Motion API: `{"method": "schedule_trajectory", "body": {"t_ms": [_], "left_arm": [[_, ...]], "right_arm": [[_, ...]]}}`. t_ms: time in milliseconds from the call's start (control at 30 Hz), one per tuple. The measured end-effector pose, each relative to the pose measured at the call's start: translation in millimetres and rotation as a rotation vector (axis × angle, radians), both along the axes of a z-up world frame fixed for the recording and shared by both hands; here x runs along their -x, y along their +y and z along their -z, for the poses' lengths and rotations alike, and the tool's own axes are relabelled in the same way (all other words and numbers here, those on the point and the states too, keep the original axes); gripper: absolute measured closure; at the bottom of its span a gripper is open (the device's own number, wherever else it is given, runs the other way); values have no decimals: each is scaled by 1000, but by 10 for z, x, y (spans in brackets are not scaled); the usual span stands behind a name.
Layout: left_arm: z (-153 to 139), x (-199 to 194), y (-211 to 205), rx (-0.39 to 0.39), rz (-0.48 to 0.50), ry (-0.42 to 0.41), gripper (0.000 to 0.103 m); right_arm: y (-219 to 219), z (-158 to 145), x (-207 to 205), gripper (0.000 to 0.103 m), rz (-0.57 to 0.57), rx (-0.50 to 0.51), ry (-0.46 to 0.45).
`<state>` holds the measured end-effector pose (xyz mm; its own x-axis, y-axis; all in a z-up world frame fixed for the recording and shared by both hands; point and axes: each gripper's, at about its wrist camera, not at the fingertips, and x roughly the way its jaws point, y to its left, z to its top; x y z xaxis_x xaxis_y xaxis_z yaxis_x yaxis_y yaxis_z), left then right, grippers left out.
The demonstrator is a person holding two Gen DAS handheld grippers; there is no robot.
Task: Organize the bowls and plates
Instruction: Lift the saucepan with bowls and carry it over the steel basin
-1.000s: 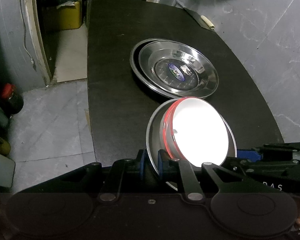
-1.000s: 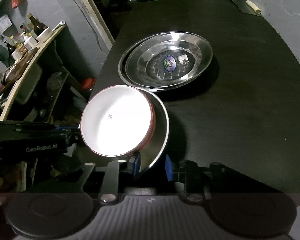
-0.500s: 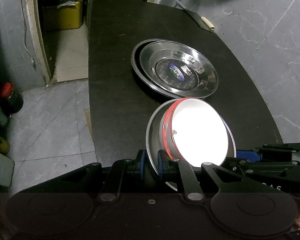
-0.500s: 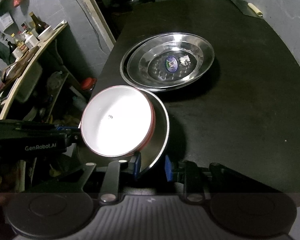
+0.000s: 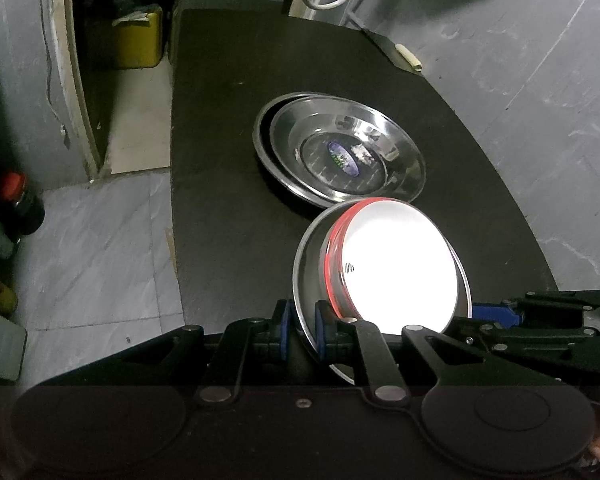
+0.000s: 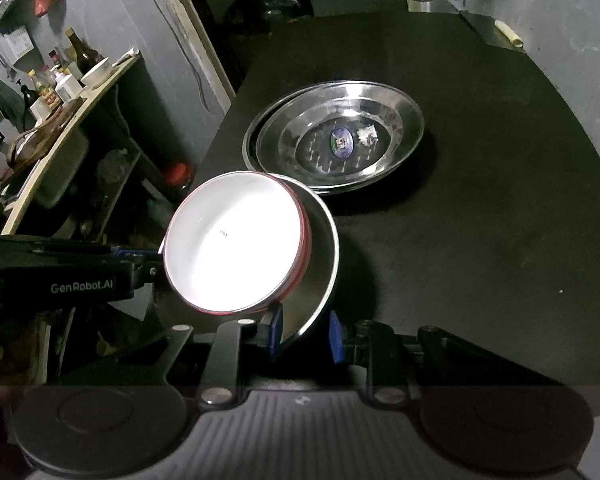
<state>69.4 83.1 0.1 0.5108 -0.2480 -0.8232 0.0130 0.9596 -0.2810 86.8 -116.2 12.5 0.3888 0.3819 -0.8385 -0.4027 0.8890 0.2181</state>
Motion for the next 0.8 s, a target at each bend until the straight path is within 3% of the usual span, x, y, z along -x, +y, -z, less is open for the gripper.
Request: {"method": "schedule_trajectory", "body": {"t_ms": [800], "left_arm": [[-239,-121,-105,72,-2,-82,91]], "right_arm": [[-232,-245,-26,75,51,-52,-89]]}}
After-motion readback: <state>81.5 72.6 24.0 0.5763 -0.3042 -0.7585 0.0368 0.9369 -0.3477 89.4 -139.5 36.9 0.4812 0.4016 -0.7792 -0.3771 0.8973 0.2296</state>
